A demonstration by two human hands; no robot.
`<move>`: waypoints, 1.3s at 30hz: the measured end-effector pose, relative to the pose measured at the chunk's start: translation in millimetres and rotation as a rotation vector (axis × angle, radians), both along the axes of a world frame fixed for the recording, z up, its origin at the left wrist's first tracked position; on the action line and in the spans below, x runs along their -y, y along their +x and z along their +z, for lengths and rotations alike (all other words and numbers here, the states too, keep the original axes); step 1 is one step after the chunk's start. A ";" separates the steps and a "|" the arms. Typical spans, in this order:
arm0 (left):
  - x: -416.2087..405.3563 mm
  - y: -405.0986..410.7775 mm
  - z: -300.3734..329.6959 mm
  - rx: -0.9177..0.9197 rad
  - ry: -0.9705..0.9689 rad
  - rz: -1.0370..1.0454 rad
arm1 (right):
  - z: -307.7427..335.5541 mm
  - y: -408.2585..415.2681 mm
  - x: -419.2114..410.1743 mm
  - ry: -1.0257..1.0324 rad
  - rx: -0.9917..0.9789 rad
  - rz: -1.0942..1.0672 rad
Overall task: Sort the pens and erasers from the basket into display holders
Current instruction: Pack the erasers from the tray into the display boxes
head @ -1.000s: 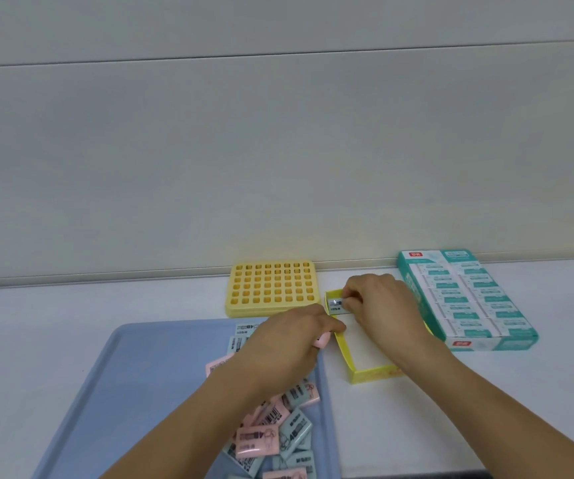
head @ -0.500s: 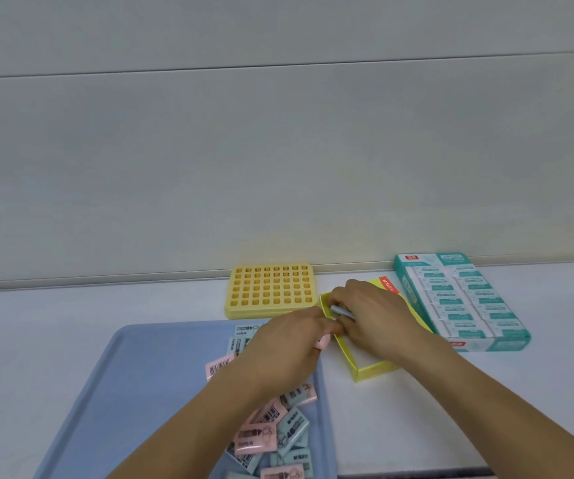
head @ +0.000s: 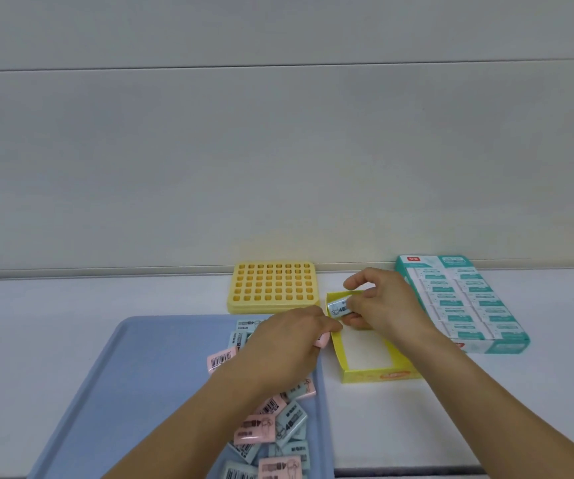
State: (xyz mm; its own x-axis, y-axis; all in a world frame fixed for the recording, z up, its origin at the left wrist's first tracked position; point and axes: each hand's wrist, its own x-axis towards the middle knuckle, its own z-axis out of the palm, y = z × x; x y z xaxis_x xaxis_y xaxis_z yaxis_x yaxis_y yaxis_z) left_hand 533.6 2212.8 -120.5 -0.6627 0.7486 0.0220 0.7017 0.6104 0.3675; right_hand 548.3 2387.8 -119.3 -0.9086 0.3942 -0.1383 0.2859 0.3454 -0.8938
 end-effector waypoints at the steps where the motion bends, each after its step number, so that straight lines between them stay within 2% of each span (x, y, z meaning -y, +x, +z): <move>1: -0.1 0.3 0.2 -0.006 -0.004 0.000 | -1.6 0.5 -0.4 0.017 0.010 0.013; 5: -0.7 0.9 0.9 -0.017 -0.023 0.010 | -2.3 3.5 -1.0 0.166 0.020 0.113; 9: -0.3 0.7 0.5 -0.007 -0.030 0.011 | -2.8 7.1 5.3 0.741 -0.004 0.251; 11: 0.0 0.7 0.3 -0.005 -0.030 0.006 | -3.5 8.4 7.3 0.769 -0.028 0.251; 15: 0.4 -0.1 -0.8 -0.013 -0.011 0.007 | -2.5 5.2 6.8 0.612 -0.049 0.159; 17: 0.5 -0.1 -0.8 -0.017 -0.017 0.007 | -2.5 3.7 7.2 0.600 -0.051 0.152; 23: 1.3 0.7 0.7 0.009 -0.027 0.002 | -5.3 2.7 9.4 0.928 -0.020 0.255; 26: 3.7 4.5 3.8 0.078 0.146 0.068 | -6.7 1.5 10.9 1.040 -0.006 0.263; 28: 3.3 4.9 6.3 0.044 0.204 0.169 | -6.8 -0.4 10.8 1.058 0.011 0.266; 31: 1.5 4.4 8.8 -0.064 0.188 0.297 | -6.5 2.7 7.6 1.010 0.047 0.262; 33: 0.9 4.2 12.3 -0.109 0.176 0.343 | -0.8 8.9 5.7 0.875 -0.074 0.179; 34: 0.3 4.5 14.5 -0.128 0.161 0.352 | 3.7 13.5 8.0 0.741 -0.184 0.148; 36: -2.3 5.3 17.6 -0.178 0.139 0.359 | 16.6 23.2 16.6 0.325 -0.336 0.209; 37: -3.7 5.6 18.4 -0.201 0.140 0.360 | 23.8 27.1 22.3 0.129 -0.330 0.282; 39: -6.2 6.0 19.5 -0.217 0.170 0.351 | 33.8 31.9 28.6 -0.091 -0.280 0.371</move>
State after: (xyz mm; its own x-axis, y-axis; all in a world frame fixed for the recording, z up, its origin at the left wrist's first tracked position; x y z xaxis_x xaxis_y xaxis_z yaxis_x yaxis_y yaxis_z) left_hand 539.6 2219.0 -101.1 -0.8426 0.4525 0.2919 0.5344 0.7694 0.3499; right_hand 580.2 2359.3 -85.4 -0.9930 0.0339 0.1132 -0.0982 0.2958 -0.9502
